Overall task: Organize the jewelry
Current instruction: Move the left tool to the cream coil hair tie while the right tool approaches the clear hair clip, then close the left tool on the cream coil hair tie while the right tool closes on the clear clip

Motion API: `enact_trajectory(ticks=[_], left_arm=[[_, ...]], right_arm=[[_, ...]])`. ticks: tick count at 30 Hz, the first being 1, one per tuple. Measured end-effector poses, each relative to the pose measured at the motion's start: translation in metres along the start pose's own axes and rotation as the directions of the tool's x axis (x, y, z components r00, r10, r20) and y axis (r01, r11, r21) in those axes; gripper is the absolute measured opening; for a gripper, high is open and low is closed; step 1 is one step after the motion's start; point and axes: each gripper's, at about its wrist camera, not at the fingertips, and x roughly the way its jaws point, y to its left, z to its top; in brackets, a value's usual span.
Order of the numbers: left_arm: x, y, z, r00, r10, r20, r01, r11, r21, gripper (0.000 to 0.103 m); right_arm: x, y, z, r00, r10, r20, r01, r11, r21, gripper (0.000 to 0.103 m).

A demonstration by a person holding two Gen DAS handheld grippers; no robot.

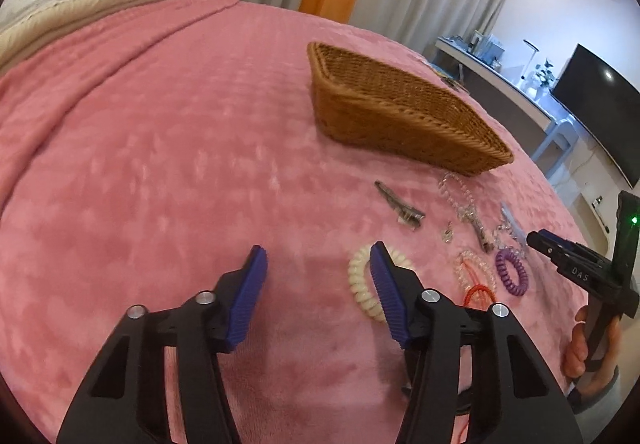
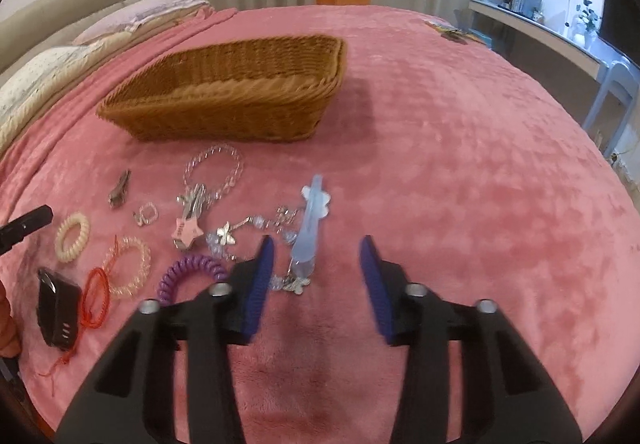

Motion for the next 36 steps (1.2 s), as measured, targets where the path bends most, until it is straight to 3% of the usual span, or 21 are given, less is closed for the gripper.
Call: enact_trajectory(ticks=[2, 6, 9, 16, 21, 28, 29, 32, 36], left_arm=[[-0.002, 0.001, 0.0, 1.0, -0.007, 0.018, 0.007, 1.0, -0.011, 0.037], [-0.003, -0.003, -0.003, 0.999, -0.023, 0.03, 0.023, 1.0, 0.002, 0.037], [0.005, -0.012, -0.005, 1.0, -0.02, -0.001, 0.02, 0.998, 0.051, 0.037], [0.014, -0.017, -0.009, 1.0, 0.002, -0.028, 0.001, 0.996, 0.093, 0.037], [0.014, -0.014, -0.01, 1.0, -0.003, -0.031, 0.006, 0.996, 0.086, 0.037], [0.02, -0.026, -0.013, 0.997, 0.073, -0.028, -0.068, 0.987, 0.148, 0.038], [0.02, -0.027, -0.014, 0.996, 0.08, -0.027, -0.075, 0.985, 0.153, 0.036], [0.019, -0.031, -0.015, 0.996, 0.082, -0.019, -0.078, 0.982, 0.171, 0.011], [0.016, -0.034, -0.017, 0.996, 0.094, 0.002, -0.093, 0.978, 0.186, 0.009]], right_arm=[[0.004, 0.0, -0.001, 1.0, -0.014, -0.008, 0.014, 1.0, -0.005, 0.026], [0.011, -0.001, -0.001, 1.0, -0.007, -0.018, 0.007, 1.0, 0.001, 0.024], [0.014, -0.005, 0.0, 1.0, -0.002, -0.021, 0.002, 1.0, 0.012, 0.011], [-0.007, -0.018, -0.006, 0.998, -0.037, 0.046, 0.033, 0.997, 0.075, 0.011], [-0.009, -0.032, -0.016, 0.999, -0.04, 0.013, 0.039, 0.992, 0.123, 0.011], [-0.006, -0.04, -0.022, 0.999, -0.04, -0.007, 0.041, 0.988, 0.15, 0.011], [-0.006, -0.041, -0.022, 0.999, -0.042, -0.008, 0.043, 0.987, 0.154, 0.011], [-0.006, -0.042, -0.023, 1.0, -0.024, -0.005, 0.025, 0.987, 0.161, 0.012], [-0.006, -0.041, -0.022, 1.0, -0.024, -0.008, 0.025, 0.988, 0.152, 0.015]])
